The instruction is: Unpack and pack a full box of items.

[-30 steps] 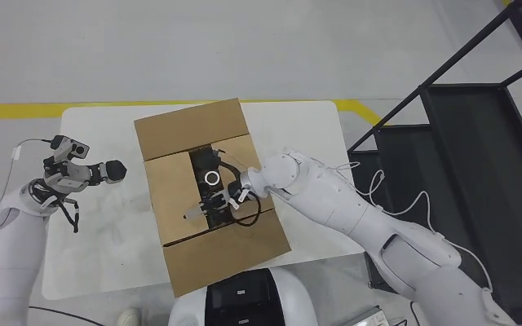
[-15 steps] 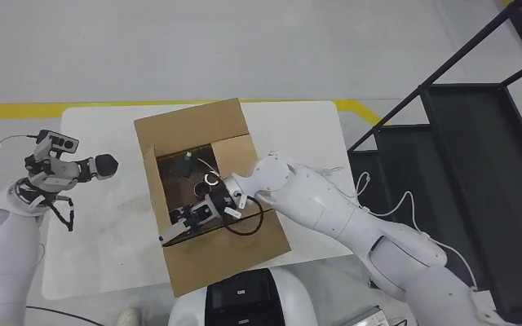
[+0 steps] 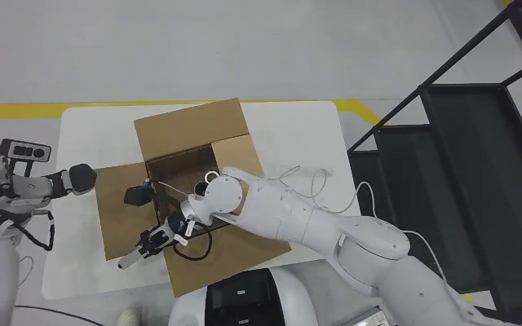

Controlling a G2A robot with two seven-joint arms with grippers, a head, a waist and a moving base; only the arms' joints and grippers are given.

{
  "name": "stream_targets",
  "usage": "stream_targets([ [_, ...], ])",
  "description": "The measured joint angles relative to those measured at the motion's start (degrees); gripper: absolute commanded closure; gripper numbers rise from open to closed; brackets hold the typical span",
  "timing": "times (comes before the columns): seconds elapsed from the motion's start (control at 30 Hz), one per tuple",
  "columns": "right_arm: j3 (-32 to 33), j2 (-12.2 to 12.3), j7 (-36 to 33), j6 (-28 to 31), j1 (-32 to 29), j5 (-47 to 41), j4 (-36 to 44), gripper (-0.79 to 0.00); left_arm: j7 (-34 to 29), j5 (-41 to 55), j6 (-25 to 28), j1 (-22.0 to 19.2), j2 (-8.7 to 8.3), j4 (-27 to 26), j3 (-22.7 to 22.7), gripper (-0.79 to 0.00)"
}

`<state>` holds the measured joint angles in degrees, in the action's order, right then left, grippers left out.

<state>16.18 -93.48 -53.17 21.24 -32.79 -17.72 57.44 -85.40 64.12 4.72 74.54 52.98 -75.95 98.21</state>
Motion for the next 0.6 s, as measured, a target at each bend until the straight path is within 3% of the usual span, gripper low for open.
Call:
stream_targets([
  [0.13,0.99,-0.74,0.05,0.75,0.16,0.08,-0.97,-0.785,7.77,-9.34,-4.29,-3.23,0.00,4.58,-4.37,-0.785],
  [0.27,3.37,0.30,-0.19,0.76,-0.72,0.56,2.20,-0.785,11.26,-15.81,-5.19,-6.74,0.37,9.69,-8.79,-0.785],
  [0.37,6.02,2.24,0.02,-0.96,-2.16,2.95,7.46,-0.785,13.13,-20.26,-5.54,-9.16,0.71,13.07,-12.00,-0.785],
  [0.6,16.76,9.40,-0.92,-8.72,-10.65,11.44,26.00,-0.785,15.20,-23.85,-4.41,-14.24,2.01,19.98,-17.87,-0.785],
])
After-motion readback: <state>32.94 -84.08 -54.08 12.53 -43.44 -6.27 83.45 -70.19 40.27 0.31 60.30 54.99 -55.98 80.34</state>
